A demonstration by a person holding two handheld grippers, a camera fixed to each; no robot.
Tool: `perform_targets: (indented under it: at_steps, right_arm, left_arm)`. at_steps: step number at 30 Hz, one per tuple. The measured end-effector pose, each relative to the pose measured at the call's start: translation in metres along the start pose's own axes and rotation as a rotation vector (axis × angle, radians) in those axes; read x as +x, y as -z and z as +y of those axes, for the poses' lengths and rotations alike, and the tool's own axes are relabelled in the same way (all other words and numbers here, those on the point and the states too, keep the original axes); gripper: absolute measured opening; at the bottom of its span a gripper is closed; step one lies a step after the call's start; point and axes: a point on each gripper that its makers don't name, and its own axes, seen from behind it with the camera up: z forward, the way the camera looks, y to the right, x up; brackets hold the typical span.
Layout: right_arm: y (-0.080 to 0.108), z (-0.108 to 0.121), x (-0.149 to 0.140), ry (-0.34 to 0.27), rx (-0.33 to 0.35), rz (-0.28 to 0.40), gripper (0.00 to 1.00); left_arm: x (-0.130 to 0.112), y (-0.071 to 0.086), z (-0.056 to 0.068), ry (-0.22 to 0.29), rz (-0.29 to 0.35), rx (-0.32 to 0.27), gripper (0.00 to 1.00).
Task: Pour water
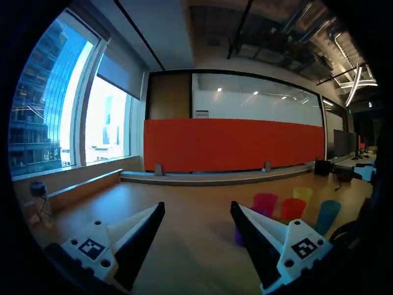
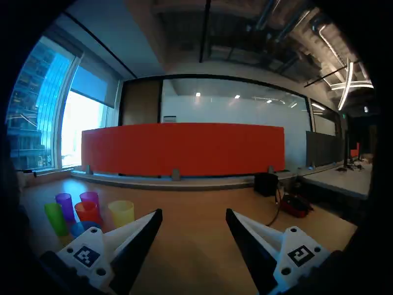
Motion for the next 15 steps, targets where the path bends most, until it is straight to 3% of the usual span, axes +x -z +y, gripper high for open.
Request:
perform_targets:
  at_steps: [6,15]
  right_arm:
    - [0.003,-0.011,0.013,0.013,0.03,-0.019,1.0]
    - [0.0,-0.023,0.057,0.015,0.079,-0.045,1.0]
  left_arm:
    - [0.024,-0.004,0.001,-0.025,-0.02,-0.021,1.0]
    - [0.068,-0.01,0.008,-0.011,-0.043,-0.067,1.0]
